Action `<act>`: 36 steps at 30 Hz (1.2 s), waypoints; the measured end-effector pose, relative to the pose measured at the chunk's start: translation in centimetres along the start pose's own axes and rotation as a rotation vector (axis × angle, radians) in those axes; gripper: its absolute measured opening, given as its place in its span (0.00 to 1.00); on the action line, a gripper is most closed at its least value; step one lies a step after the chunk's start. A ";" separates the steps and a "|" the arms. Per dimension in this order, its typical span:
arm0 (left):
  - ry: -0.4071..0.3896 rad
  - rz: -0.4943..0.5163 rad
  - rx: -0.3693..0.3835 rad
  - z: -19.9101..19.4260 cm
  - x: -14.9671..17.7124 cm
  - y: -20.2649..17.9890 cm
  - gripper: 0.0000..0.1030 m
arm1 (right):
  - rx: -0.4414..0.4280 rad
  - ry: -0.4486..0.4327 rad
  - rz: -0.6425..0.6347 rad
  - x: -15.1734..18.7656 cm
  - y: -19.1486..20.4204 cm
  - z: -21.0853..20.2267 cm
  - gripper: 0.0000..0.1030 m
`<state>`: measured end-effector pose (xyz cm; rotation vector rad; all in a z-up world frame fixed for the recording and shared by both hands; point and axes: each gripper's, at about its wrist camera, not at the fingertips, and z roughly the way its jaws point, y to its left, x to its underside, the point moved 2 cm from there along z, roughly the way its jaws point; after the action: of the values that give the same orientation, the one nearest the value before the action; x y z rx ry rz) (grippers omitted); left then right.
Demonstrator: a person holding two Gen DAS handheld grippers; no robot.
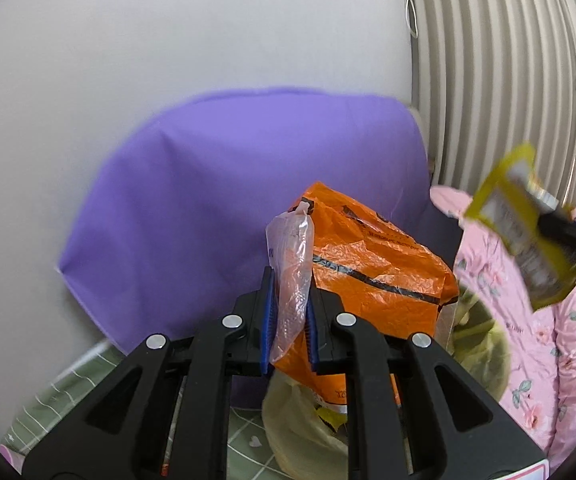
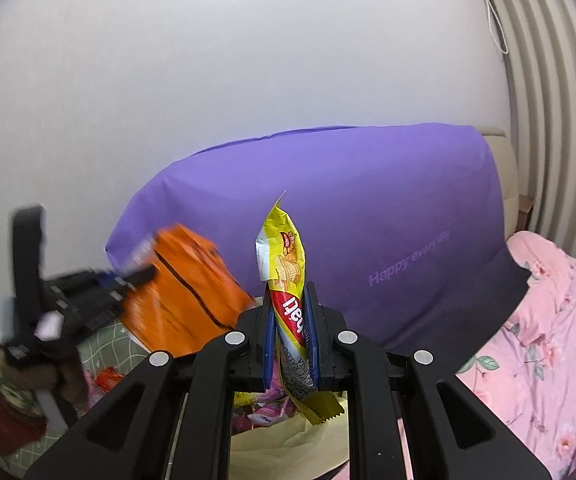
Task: Collect trash
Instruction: 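Carry the orange bag and yellow snack stick over the yellow bag and open both tools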
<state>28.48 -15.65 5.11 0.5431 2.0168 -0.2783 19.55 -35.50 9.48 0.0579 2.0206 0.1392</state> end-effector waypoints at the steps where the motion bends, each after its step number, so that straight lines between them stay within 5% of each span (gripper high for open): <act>1: 0.026 -0.004 0.006 0.8 0.5 -0.1 0.13 | -0.003 0.003 -0.006 0.0 0.0 0.2 0.14; 8: 0.153 -0.062 0.075 3.1 3.4 -1.0 0.13 | -0.073 0.052 0.008 1.0 0.1 3.3 0.14; 11: 0.175 -0.060 0.086 3.4 4.3 -1.3 0.13 | -0.115 0.137 0.071 2.7 -0.5 6.3 0.14; 17: 0.240 -0.068 0.144 5.2 5.0 -1.8 0.13 | -0.072 0.264 0.049 6.3 -0.2 9.8 0.14; 28: 0.281 -0.086 0.166 6.6 5.1 -3.0 0.17 | -0.021 0.300 -0.024 7.4 -0.1 9.9 0.14; 36: 0.246 -0.164 0.221 4.6 4.4 -0.9 0.32 | 0.030 0.283 -0.072 7.2 0.3 8.7 0.35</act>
<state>29.79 -17.21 -0.95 0.5714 2.2893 -0.5629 24.24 -33.84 -0.70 -0.0171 2.3043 0.0743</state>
